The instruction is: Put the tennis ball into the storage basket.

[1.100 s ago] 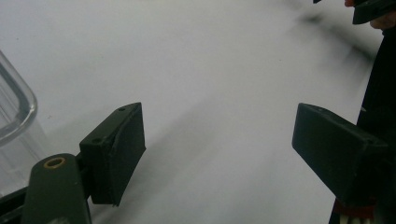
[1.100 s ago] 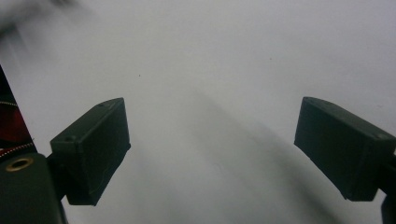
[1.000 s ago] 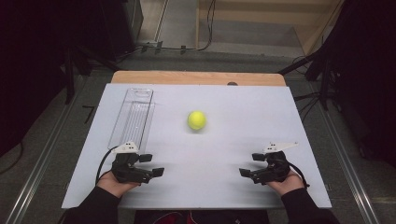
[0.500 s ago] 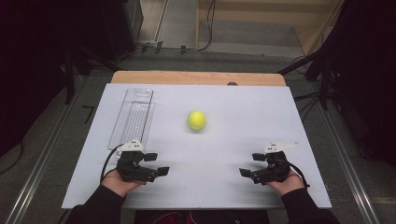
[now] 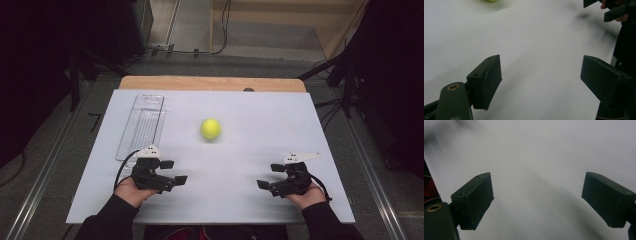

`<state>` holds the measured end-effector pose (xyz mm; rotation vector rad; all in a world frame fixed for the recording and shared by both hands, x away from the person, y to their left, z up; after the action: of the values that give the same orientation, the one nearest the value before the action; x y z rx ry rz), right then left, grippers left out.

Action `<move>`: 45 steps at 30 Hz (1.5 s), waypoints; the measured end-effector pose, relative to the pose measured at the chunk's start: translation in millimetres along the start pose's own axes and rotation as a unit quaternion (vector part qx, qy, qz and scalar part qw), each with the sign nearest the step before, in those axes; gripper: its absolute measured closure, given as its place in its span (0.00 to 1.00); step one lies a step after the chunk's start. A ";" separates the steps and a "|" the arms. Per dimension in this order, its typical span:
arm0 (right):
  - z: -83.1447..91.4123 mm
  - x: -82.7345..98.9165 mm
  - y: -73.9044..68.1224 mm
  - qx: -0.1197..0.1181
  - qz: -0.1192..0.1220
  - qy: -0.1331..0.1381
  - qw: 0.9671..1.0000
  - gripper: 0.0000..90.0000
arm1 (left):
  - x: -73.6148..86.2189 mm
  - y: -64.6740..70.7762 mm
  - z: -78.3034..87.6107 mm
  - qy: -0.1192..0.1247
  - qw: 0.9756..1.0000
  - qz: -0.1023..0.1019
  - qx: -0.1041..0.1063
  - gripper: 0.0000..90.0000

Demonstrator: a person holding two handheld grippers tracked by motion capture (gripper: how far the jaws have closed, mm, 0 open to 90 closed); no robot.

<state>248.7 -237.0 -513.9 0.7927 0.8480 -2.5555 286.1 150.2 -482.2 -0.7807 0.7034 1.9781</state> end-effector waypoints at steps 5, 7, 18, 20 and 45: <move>0.3 -0.1 0.0 0.000 0.000 0.000 1.000 0.10 | -3.6 0.3 -2.8 -0.002 1.000 -0.003 0.004 0.19; 0.4 -0.3 0.0 -0.001 0.000 0.000 1.000 0.10 | -5.3 0.5 -3.7 -0.003 1.000 -0.003 0.003 0.19; 1.1 -1.8 0.3 0.004 -0.001 0.014 1.000 0.00 | -13.9 -2.6 -9.9 0.007 1.000 -0.004 0.012 0.00; 1.6 -1.6 2.6 0.012 -0.005 0.013 1.000 0.00 | -15.7 -3.6 -10.9 0.003 1.000 -0.004 0.011 0.00; 1.0 -1.4 3.1 0.009 -0.010 0.005 1.000 0.00 | -51.6 -21.4 -30.7 -0.010 1.000 0.003 0.002 0.02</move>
<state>250.8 -239.9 -513.8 0.8063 0.8422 -2.5817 334.4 111.3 -467.3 -0.7562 0.6982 1.9880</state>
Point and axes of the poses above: each handheld gripper's, and its own axes: z roughly backward along the jaws, x roughly out of its underside, y roughly to its right, the point moved 3 cm from there along -z, roughly forward along the jaws, and after that the axes turned 12 degrees about -z, right-handed, at the moved point
